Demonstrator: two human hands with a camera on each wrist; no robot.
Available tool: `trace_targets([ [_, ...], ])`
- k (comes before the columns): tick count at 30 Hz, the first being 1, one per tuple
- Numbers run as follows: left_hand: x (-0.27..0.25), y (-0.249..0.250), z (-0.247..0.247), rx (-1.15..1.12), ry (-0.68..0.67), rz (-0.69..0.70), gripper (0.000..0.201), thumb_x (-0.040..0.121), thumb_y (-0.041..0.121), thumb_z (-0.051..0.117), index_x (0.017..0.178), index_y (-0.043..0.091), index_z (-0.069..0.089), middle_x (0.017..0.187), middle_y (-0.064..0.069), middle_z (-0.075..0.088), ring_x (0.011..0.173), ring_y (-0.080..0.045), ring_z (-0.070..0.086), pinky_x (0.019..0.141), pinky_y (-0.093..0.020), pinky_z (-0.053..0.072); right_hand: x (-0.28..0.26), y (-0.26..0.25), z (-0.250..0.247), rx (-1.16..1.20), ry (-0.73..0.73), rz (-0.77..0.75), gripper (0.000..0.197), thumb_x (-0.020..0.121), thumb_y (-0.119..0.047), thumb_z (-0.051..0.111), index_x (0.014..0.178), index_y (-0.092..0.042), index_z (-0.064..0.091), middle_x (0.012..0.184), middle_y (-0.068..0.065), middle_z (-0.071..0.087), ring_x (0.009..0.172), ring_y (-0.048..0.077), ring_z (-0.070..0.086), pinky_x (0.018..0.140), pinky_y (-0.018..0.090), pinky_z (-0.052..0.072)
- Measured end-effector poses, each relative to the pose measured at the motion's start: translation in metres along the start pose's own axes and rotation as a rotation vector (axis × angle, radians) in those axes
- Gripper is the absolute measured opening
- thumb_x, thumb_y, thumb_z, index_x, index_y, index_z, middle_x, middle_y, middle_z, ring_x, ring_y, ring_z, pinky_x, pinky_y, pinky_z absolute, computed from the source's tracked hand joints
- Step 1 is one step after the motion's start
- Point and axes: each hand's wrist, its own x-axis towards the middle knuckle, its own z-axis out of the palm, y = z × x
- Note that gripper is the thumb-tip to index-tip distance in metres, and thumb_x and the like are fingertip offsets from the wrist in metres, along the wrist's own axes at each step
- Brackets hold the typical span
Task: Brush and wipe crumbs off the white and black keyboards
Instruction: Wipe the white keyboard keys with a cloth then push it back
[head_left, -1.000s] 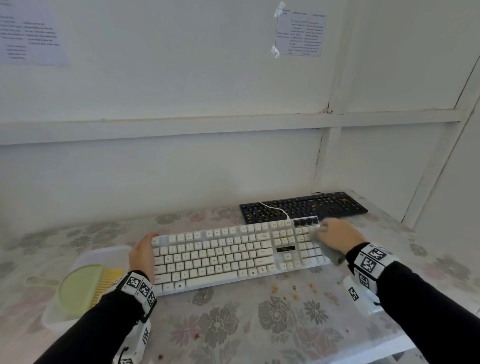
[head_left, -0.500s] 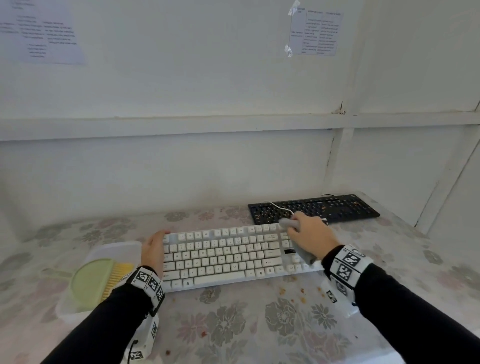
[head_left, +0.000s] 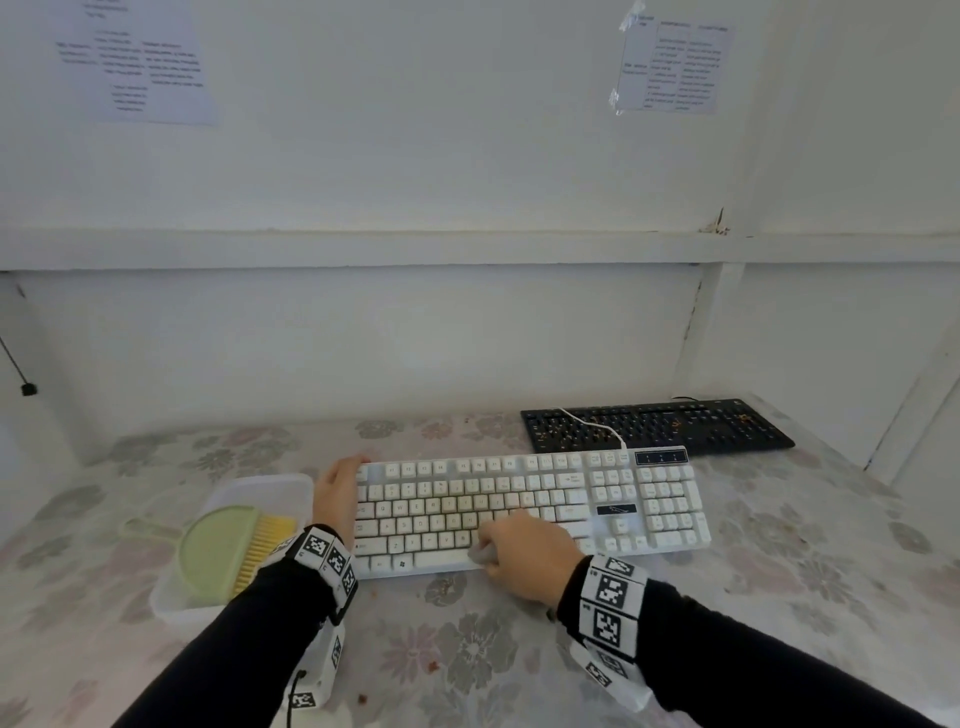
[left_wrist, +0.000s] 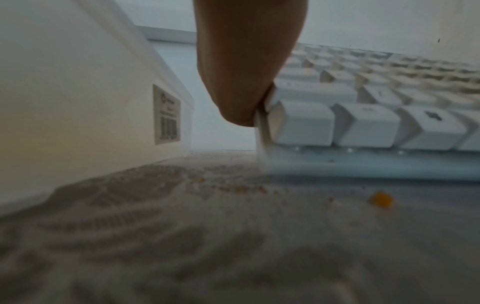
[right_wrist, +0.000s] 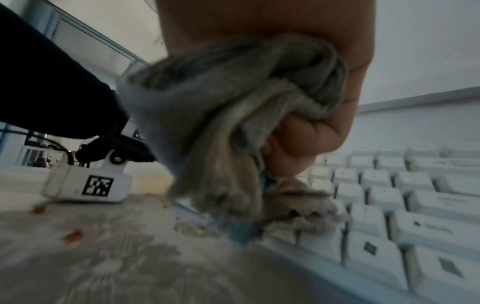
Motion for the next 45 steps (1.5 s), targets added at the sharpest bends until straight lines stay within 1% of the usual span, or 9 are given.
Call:
trace_targets([
  [7,0.002,0.0,-0.001,-0.02,-0.02,-0.031,0.017,0.092,0.028,0.05,0.081,0.02,0.061,0.065,-0.011,0.056,0.059,-0.026,0.056,0.064,-0.035,0.048,0.035,-0.009,-0.025,0.098,0.347,0.021,0.024,0.096,-0.03,0.039,0.117,-0.022,0.048,0.106,0.001,0.057,0.086,0.018,0.06,0.072,0.033,0.055],
  [13,0.004,-0.004,-0.005,-0.036,-0.032,-0.044,0.018,0.092,0.029,0.05,0.089,0.016,0.062,0.063,-0.01,0.055,0.06,-0.027,0.056,0.064,-0.036,0.047,0.014,-0.029,0.009,0.019,-0.052,-0.085,0.026,0.092,-0.023,0.05,0.118,-0.019,0.052,0.114,0.004,0.058,0.096,0.021,0.059,0.083,0.032,0.051],
  [16,0.004,-0.004,-0.005,-0.046,-0.044,-0.052,0.018,0.091,0.03,0.051,0.09,0.016,0.062,0.063,-0.012,0.054,0.06,-0.027,0.056,0.065,-0.038,0.047,0.01,-0.035,0.002,0.04,-0.109,-0.109,0.028,0.091,-0.023,0.051,0.118,-0.02,0.056,0.116,0.002,0.06,0.1,0.02,0.059,0.084,0.031,0.05],
  [23,0.005,-0.002,-0.004,-0.018,-0.033,-0.015,0.018,0.09,0.028,0.049,0.086,0.018,0.064,0.086,-0.023,0.062,0.08,-0.035,0.061,0.083,-0.054,0.051,0.052,-0.05,-0.017,0.194,0.343,-0.115,0.026,0.097,-0.027,0.04,0.121,-0.022,0.046,0.104,-0.002,0.055,0.079,0.013,0.054,0.07,0.027,0.052],
  [27,0.01,-0.006,-0.005,-0.005,-0.033,0.022,0.021,0.092,0.026,0.047,0.087,0.015,0.064,0.091,-0.017,0.064,0.081,-0.032,0.061,0.078,-0.043,0.051,0.048,-0.056,0.006,0.072,0.15,-0.132,0.021,0.096,-0.026,0.043,0.114,-0.017,0.049,0.115,0.005,0.056,0.092,0.02,0.06,0.079,0.034,0.054],
  [32,0.008,-0.006,-0.005,-0.036,-0.045,-0.003,0.022,0.094,0.024,0.043,0.087,0.014,0.062,0.067,-0.012,0.058,0.057,-0.026,0.055,0.058,-0.033,0.047,0.024,-0.069,0.013,-0.032,-0.122,-0.186,0.024,0.091,-0.02,0.048,0.114,-0.015,0.055,0.11,0.007,0.06,0.096,0.022,0.057,0.085,0.037,0.051],
  [39,0.013,-0.007,-0.009,-0.006,-0.068,0.058,0.029,0.095,0.017,0.04,0.09,0.012,0.068,0.107,-0.015,0.066,0.104,-0.03,0.059,0.094,-0.046,0.047,0.065,-0.083,-0.017,0.102,0.301,-0.175,0.028,0.096,-0.031,0.038,0.121,-0.021,0.046,0.108,0.001,0.058,0.086,0.02,0.061,0.074,0.035,0.054],
  [42,0.014,-0.007,-0.01,-0.048,-0.051,0.01,0.028,0.095,0.016,0.041,0.083,0.012,0.067,0.104,-0.018,0.065,0.097,-0.032,0.061,0.083,-0.042,0.049,0.07,-0.09,-0.003,0.014,0.191,-0.161,0.033,0.097,-0.029,0.037,0.126,-0.016,0.045,0.126,0.007,0.051,0.093,0.025,0.061,0.076,0.037,0.053],
  [45,0.015,-0.006,-0.01,-0.122,-0.057,-0.083,0.026,0.096,0.019,0.042,0.08,0.013,0.062,0.079,-0.015,0.062,0.067,-0.026,0.061,0.062,-0.034,0.049,0.056,-0.101,0.009,-0.064,0.009,-0.2,0.028,0.096,-0.019,0.041,0.121,-0.011,0.05,0.119,0.013,0.053,0.098,0.029,0.059,0.079,0.037,0.051],
])
